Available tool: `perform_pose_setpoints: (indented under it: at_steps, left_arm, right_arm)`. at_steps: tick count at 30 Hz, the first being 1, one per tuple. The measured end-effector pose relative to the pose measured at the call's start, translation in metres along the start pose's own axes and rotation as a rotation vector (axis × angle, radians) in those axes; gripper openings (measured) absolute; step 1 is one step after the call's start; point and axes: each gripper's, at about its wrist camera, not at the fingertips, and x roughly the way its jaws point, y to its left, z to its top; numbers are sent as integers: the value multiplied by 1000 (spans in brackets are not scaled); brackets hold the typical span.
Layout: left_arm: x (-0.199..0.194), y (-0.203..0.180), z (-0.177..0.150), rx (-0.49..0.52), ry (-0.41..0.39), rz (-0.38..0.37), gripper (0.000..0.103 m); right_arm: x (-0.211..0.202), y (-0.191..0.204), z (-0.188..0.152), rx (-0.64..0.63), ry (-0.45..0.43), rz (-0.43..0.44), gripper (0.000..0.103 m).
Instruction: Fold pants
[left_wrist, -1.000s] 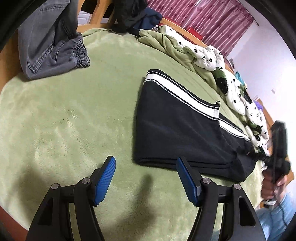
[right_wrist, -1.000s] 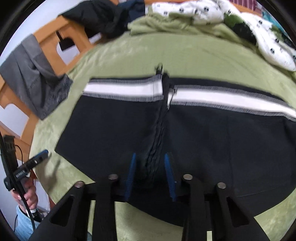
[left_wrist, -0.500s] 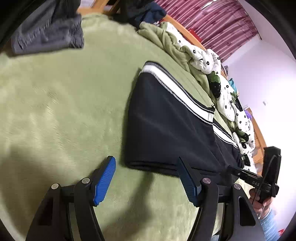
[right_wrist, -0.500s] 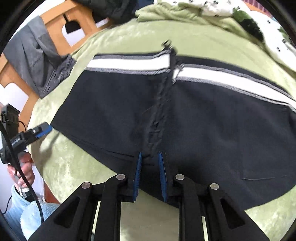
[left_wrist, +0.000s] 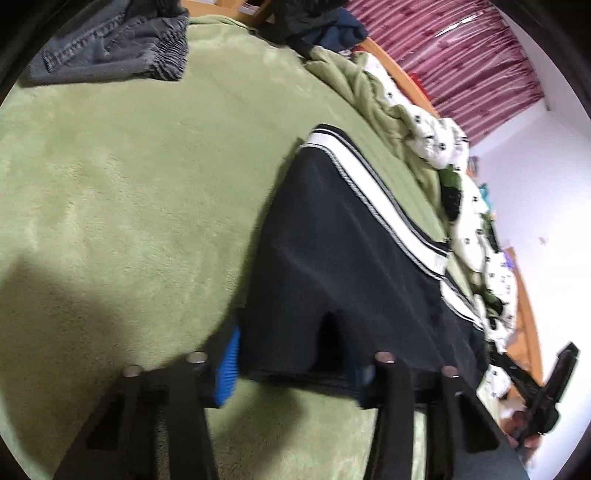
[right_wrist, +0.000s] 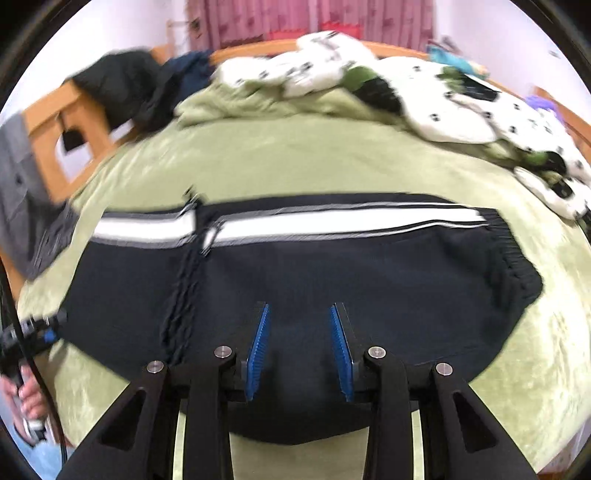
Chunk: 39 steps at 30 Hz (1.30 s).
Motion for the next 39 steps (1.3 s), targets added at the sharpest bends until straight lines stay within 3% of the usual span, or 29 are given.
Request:
perform_pose_setpoints:
  at_steps: [2, 5, 8, 12, 20, 23, 31, 39]
  left_arm:
    - [-4, -6, 0, 15, -7, 14, 24]
    - [-15, -21, 4, 45, -36, 30, 16]
    - [-29, -48, 9, 111, -75, 60, 14]
    - [-48, -116, 10, 254, -120, 78, 14]
    - [-45, -252, -19, 573, -63, 107, 13]
    - [-36, -290, -41, 665, -55, 115, 12]
    - [30, -349, -105, 723, 57, 61, 12]
    - [99, -349, -158, 691, 184, 2, 13]
  right_arm:
    - [-4, -14, 3, 56, 10, 35, 33]
    - [-8, -28, 4, 57, 30, 30, 33]
    - [-16, -34, -1, 18, 11, -6, 33]
    - [-29, -48, -4, 32, -15, -2, 33]
    - [-47, -96, -14, 96, -25, -29, 33]
    - [-56, -116, -17, 112, -54, -88, 33]
    - [-66, -150, -25, 155, -79, -122, 33]
    - [-56, -157, -32, 160, -39, -148, 33]
